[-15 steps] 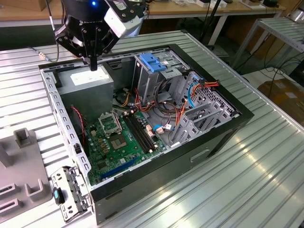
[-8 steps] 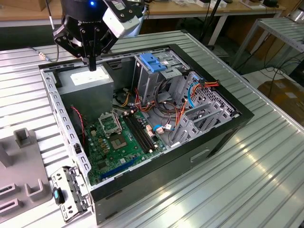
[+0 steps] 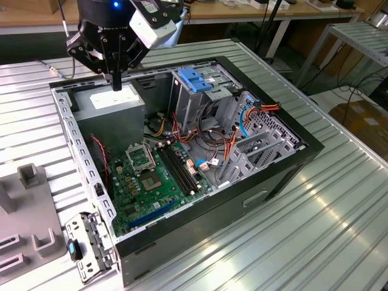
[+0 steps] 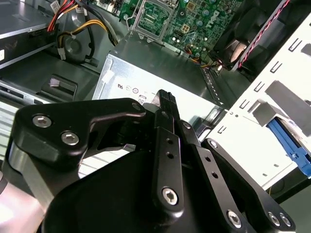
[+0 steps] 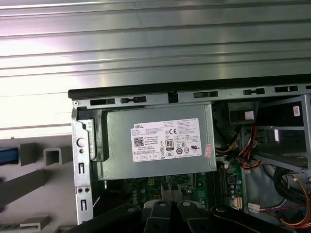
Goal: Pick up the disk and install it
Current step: 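Reach for the disk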
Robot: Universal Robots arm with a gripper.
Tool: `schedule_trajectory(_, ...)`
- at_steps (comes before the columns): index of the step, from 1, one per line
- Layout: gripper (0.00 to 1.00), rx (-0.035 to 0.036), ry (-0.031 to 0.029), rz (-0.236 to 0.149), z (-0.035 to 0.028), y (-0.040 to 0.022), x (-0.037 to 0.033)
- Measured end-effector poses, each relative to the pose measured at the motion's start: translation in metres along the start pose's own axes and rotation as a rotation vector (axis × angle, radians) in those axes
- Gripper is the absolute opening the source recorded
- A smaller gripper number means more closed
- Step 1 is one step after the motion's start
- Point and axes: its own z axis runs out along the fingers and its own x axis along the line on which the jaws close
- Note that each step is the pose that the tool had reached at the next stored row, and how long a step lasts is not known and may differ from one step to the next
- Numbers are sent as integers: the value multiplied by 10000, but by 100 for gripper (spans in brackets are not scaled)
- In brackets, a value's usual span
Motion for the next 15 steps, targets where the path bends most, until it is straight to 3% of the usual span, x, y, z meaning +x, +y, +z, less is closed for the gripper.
schedule_trajectory(15,11,0,0,0,-2,-5,62)
